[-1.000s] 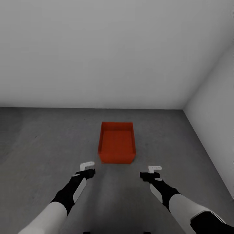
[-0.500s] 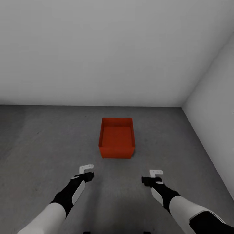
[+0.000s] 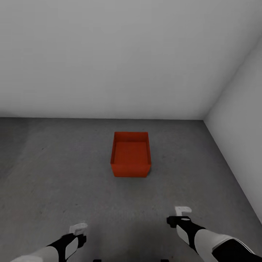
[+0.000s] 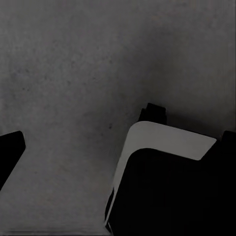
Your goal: Move the two storage containers from the living room to the garage. In the garage, place one container on the floor and stack the other container on top of it (either order is fine).
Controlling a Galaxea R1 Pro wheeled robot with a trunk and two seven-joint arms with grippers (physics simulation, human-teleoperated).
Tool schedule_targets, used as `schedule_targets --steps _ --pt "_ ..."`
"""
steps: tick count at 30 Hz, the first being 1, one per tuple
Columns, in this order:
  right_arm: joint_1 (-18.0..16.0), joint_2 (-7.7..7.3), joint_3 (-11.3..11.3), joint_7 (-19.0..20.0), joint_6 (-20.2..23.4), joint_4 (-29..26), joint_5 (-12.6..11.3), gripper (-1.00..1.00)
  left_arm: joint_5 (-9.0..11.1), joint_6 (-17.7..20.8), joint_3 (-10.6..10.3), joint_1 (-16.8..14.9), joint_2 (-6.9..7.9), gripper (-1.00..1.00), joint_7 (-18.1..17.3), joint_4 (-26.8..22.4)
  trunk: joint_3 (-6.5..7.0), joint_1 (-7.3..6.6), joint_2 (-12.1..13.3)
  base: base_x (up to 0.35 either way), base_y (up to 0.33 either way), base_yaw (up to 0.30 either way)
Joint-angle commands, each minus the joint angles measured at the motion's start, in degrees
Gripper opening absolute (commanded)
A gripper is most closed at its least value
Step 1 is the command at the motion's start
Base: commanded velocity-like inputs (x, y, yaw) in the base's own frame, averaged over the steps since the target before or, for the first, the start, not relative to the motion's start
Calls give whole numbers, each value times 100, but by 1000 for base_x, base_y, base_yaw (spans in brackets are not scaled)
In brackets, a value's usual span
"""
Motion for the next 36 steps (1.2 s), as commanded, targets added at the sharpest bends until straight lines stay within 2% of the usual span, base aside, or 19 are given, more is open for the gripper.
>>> schedule_targets --steps 1,2,3,6,7,8,10,12,15,16,19,22,26,36 --pt "11 -13 50 -12 4 17 -36 100 48 19 -52 9 5 100 21 28 -7 3 -9 0 0 0" --pt "87 -53 51 -11 2 25 -33 100 51 -8 -52 20 10 100 21 85 -7 3 -9 0 0 0" --pt "325 -152 52 -10 3 32 -32 100 53 -38 -53 27 17 100 20 132 -7 3 -9 0 0 0" --pt "795 -318 52 -10 -10 36 -40 100 55 -63 -53 48 45 100 20 160 -7 3 -9 0 0 0" --pt "1035 -381 52 -10 -16 35 -42 100 58 -69 -53 90 64 100 20 169 -7 3 -9 0 0 0" --pt "1465 -455 53 -10 -26 36 -44 100 56 -76 -52 319 84 100 20 177 -7 3 -9 0 0 0" --pt "1740 -482 51 -10 -34 35 -45 100 51 -115 -52 558 86 100 19 177 -7 3 -9 0 0 0" --pt "2110 -494 54 -10 -109 37 -38 100 55 -329 -48 873 84 100 19 181 -7 3 -9 0 0 0" --pt "2424 -490 61 -10 -248 36 -17 100 59 -596 -46 1152 87 100 20 183 -7 3 -9 0 0 0" --pt "2752 -488 65 -10 -455 33 2 100 61 -883 -47 1439 88 100 20 184 -7 3 -9 0 0 0" --pt "3222 -488 65 2 -822 32 -10 100 66 -1238 -47 1811 80 100 20 185 -7 3 -9 0 0 0" --pt "3388 -476 65 17 -910 36 -31 100 64 -1331 -45 2007 50 100 20 189 -7 3 -9 0 0 0" --pt "3442 -472 63 24 -922 38 -36 100 68 -1372 -44 2332 -5 100 18 188 -7 3 -9 0 0 0" --pt "3480 -485 68 26 -974 39 -18 100 64 -1381 -44 2415 -14 100 -97 188 56 3 -9 0 0 0"
